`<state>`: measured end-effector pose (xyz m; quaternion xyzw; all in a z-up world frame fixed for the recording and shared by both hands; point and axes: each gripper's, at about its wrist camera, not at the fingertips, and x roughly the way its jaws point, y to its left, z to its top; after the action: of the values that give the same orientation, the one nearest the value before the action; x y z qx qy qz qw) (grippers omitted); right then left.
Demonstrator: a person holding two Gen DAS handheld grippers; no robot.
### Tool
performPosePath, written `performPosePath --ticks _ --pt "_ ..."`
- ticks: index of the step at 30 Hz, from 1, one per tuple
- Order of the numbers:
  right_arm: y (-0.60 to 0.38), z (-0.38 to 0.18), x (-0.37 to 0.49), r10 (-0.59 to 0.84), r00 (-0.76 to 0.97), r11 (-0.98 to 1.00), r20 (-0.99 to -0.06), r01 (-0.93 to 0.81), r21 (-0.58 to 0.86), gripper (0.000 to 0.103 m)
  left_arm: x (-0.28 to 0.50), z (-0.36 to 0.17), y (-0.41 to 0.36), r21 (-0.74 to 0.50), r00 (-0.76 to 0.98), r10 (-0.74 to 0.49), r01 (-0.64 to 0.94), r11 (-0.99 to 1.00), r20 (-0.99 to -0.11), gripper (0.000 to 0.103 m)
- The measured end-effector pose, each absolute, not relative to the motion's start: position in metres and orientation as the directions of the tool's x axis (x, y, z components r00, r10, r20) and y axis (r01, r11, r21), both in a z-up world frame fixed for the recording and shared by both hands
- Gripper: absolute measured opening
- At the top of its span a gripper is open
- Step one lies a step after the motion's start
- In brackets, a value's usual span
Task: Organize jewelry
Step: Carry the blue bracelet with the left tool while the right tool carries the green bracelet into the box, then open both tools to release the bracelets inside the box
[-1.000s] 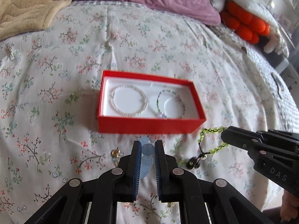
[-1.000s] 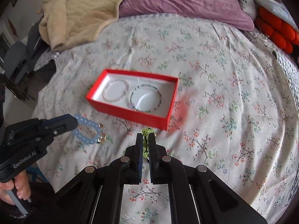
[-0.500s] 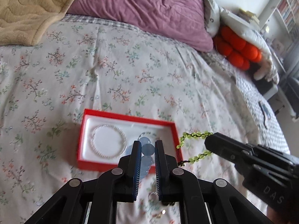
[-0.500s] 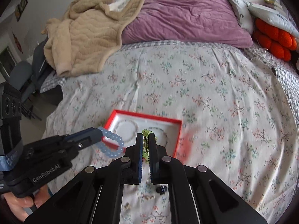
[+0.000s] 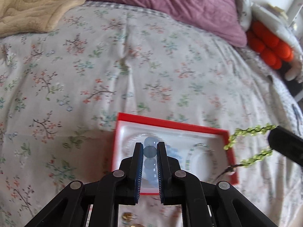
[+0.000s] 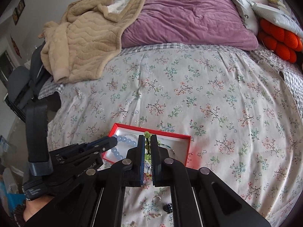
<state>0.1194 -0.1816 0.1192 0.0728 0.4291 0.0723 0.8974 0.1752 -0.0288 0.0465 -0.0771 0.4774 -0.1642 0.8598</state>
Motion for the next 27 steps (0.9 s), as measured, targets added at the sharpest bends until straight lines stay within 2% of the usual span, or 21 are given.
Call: performPosePath --ticks 7,12,18,23,27 --pt "-0.163 0.111 0.132 0.266 0.611 0.962 -0.746 -0.122 0.242 0.006 0.177 0.036 -0.027 -0.214 0.492 -0.288 0.202 0.956 -0.821 0.01" --pt "-0.167 0.093 0.141 0.233 0.584 0.971 -0.778 -0.092 0.222 0.006 0.172 0.039 -0.031 -0.179 0.5 -0.268 0.22 0.959 -0.823 0.01" --pt "-0.185 0.07 0.149 0.191 0.545 0.979 -0.817 -0.046 0.198 0.006 0.167 0.038 -0.033 -0.15 0.496 -0.25 0.234 0.961 -0.832 0.021" --pt "-0.198 0.056 0.152 0.144 0.525 0.987 -0.839 -0.019 0.158 0.006 0.163 0.037 -0.035 -0.125 0.491 -0.234 0.245 0.961 -0.839 0.025" --pt "-0.205 0.05 0.153 0.094 0.51 0.993 -0.855 0.007 0.114 0.007 0.159 0.037 -0.037 -0.129 0.483 -0.244 0.259 0.957 -0.841 0.034"
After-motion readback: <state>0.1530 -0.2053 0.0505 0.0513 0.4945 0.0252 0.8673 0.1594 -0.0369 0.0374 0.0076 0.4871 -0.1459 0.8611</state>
